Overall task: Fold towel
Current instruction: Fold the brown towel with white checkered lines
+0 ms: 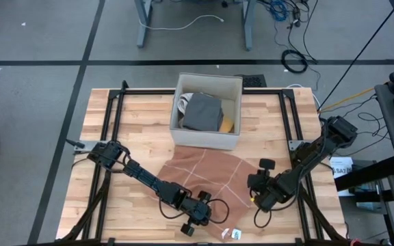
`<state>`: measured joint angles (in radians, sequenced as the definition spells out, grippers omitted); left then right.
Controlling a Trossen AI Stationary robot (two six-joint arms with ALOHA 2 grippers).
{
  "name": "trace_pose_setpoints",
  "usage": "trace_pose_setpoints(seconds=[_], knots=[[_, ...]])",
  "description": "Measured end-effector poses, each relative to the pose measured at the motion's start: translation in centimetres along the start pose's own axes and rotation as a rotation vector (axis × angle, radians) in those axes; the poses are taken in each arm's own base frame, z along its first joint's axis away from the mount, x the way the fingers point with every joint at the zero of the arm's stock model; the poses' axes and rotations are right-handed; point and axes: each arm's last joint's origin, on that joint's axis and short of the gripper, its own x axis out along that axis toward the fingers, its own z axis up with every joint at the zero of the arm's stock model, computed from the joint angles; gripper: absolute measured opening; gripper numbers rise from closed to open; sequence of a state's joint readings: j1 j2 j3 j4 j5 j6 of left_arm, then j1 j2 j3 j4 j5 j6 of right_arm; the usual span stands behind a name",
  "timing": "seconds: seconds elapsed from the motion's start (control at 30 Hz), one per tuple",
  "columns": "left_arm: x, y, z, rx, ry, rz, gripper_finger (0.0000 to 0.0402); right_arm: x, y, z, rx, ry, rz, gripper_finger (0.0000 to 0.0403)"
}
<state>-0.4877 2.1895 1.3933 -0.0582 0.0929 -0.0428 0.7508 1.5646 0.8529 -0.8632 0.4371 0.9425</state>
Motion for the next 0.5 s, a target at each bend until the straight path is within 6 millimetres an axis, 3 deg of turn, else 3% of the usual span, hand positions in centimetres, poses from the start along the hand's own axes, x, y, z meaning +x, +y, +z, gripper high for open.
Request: trace_pose_setpoints(seconds=[0.3, 0.5], knots=[[0.0, 0.0, 0.0, 0.019, 0.000, 0.004, 0.0071, 3.4, -1.7, -1.0, 0.034, 0.041, -0.009, 0.0105], [0.0, 0.0, 0.0, 0.026, 0.000, 0.005, 0.0071, 3.8, -3.6, -1.0, 0.056, 0.023, -0.206, 0.0105]])
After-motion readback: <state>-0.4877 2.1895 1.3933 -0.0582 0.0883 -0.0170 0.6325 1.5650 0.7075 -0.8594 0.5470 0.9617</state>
